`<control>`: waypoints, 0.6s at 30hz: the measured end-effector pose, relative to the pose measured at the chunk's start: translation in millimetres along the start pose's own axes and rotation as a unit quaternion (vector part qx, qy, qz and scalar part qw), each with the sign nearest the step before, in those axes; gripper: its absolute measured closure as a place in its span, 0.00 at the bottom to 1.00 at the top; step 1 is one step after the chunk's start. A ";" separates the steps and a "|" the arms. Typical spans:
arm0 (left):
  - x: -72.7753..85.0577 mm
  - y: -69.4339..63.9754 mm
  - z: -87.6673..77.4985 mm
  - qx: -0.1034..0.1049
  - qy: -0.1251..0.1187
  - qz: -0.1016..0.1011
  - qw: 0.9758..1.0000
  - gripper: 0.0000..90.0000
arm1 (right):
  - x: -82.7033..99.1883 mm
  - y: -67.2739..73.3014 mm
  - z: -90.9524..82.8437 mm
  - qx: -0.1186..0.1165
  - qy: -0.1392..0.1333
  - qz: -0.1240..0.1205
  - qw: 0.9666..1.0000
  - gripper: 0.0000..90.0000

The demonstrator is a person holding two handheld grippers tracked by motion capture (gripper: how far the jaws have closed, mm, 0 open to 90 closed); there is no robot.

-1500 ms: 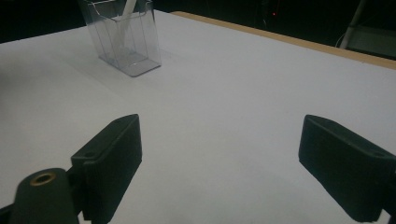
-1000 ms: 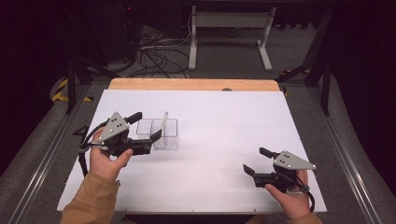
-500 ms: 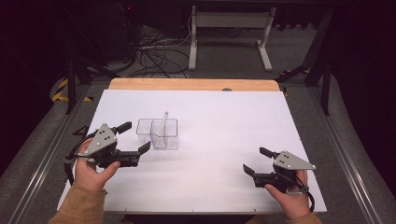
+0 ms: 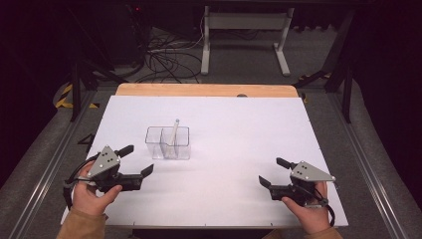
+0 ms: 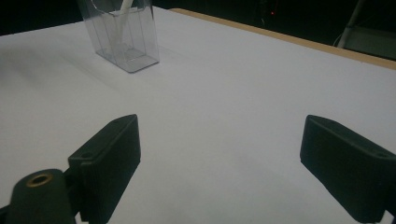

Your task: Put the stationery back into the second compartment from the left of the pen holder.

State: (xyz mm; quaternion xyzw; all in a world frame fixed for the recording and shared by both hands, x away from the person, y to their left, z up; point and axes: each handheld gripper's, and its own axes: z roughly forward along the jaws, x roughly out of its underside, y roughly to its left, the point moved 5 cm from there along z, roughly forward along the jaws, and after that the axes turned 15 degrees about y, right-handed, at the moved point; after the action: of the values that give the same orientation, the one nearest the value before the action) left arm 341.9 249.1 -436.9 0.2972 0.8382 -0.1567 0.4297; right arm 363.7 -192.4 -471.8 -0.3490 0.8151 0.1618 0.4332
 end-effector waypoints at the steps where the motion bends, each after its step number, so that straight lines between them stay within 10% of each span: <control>1: 2.2 -0.3 1.0 0.004 0.000 -0.004 1.000 0.12 | 0.0 0.1 0.0 0.000 0.000 0.000 1.000 0.15; 18: 40.4 12.5 18.2 -0.003 0.020 0.009 1.000 0.12 | 3.7 -0.4 3.1 -0.001 0.006 -0.004 1.000 0.15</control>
State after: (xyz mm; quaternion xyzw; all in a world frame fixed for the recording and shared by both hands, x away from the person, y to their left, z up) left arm 342.9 264.1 -480.4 0.3069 0.8442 -0.1444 0.4151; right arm 364.4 -192.6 -476.5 -0.3539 0.8162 0.1590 0.4281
